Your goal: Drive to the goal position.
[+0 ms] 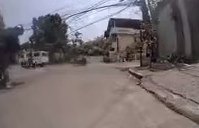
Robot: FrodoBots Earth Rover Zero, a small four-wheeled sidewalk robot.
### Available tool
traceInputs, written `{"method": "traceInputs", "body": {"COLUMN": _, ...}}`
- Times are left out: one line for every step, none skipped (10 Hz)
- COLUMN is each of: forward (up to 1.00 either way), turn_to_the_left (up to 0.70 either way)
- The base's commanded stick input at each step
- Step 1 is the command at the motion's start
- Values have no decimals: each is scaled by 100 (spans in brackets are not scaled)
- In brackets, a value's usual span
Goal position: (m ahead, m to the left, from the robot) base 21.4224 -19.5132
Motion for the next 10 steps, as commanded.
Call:
{"method": "traceInputs", "body": {"forward": 100, "turn_to_the_left": -35}}
{"method": "traceInputs", "body": {"forward": 100, "turn_to_the_left": -40}}
{"method": "traceInputs", "body": {"forward": 100, "turn_to_the_left": -40}}
{"method": "traceInputs", "body": {"forward": 100, "turn_to_the_left": -32}}
{"method": "traceInputs", "body": {"forward": 100, "turn_to_the_left": -12}}
{"method": "traceInputs", "body": {"forward": 100, "turn_to_the_left": 0}}
{"method": "traceInputs", "body": {"forward": 100, "turn_to_the_left": 0}}
{"method": "traceInputs", "body": {"forward": 100, "turn_to_the_left": 0}}
{"method": "traceInputs", "body": {"forward": 100, "turn_to_the_left": 0}}
{"method": "traceInputs", "body": {"forward": 100, "turn_to_the_left": 0}}
